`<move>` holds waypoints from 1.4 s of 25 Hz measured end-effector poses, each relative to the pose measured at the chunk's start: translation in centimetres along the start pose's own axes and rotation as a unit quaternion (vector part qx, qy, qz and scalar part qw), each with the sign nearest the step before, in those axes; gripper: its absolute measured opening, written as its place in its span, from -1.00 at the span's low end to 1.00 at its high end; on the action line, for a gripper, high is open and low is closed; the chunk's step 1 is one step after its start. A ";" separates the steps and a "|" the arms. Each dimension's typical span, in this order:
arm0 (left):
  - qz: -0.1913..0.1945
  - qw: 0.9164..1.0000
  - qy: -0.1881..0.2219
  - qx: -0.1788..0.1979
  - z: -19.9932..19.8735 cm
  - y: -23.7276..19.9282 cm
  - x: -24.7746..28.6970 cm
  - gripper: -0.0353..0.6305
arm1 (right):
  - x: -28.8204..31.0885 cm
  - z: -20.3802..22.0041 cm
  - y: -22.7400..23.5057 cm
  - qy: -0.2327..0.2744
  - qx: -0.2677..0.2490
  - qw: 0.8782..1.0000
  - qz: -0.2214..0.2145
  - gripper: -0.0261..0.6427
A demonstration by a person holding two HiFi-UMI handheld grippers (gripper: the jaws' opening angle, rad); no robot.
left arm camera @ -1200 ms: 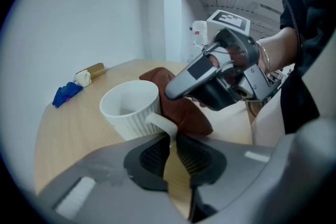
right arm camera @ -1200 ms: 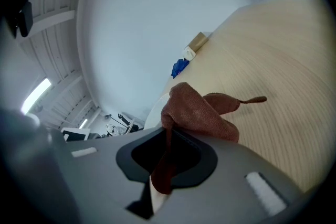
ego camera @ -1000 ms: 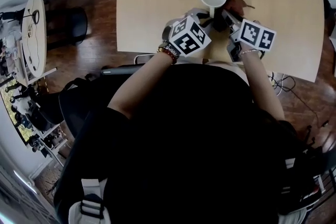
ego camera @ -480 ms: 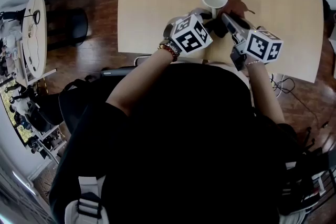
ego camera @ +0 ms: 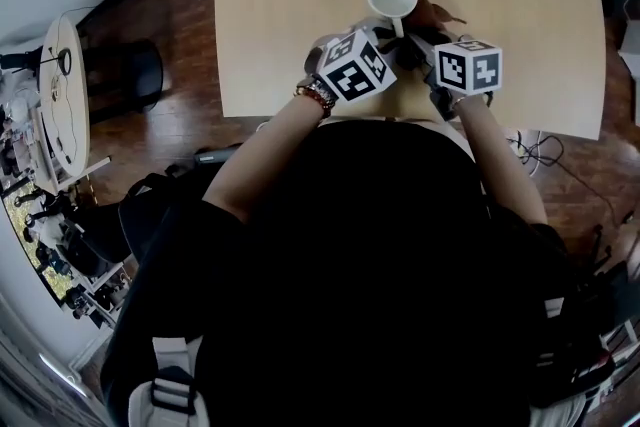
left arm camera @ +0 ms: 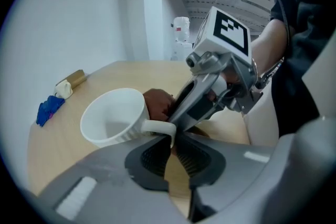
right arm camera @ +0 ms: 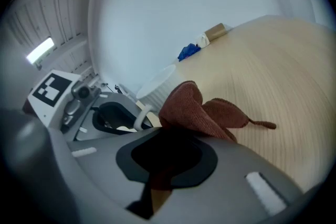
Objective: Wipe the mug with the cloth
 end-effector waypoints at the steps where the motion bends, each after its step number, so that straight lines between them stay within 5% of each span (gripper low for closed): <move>1: 0.000 1.000 0.004 -0.002 0.0 0.0 0.0 -0.79 | 0.2 0.1 0.2 -0.009 -0.012 1.000 0.012 -0.82; 13: -0.022 0.991 0.099 -0.081 3.1 -1.1 -4.1 -0.75 | -4.3 -1.5 3.3 -0.052 -0.168 0.972 0.158 -0.78; 18: -0.088 0.958 0.199 -0.185 4.0 -3.9 -10.6 -0.84 | -5.5 -0.7 2.9 -0.039 -0.176 0.974 0.138 -0.32; 22: -0.132 0.928 0.275 -0.212 3.0 -5.9 -15.9 -0.88 | -9.2 -3.3 1.1 0.033 -0.182 0.973 0.137 -0.32; 27: -0.170 0.886 0.358 -0.240 2.5 -8.5 -20.7 -0.88 | -11.5 -8.9 -2.9 0.138 -0.211 0.957 0.145 -0.32; 29: -0.175 0.880 0.370 -0.241 2.5 -9.1 -21.7 -0.88 | -11.1 -10.8 -4.2 0.167 -0.221 0.949 0.150 -0.32; 35: -0.162 0.887 0.366 -0.229 1.2 -7.0 -21.6 -0.77 | -14.4 -12.1 -5.0 0.230 -0.226 0.932 0.167 -0.33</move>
Point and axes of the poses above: the fingertips, and each gripper's own axes: x forward along the fingers, y to its right, z out of its underside, the point moved 7 cm from there along -x, backward along the fingers, and after that the axes turned 2 degrees about y, right-handed, at the moved point
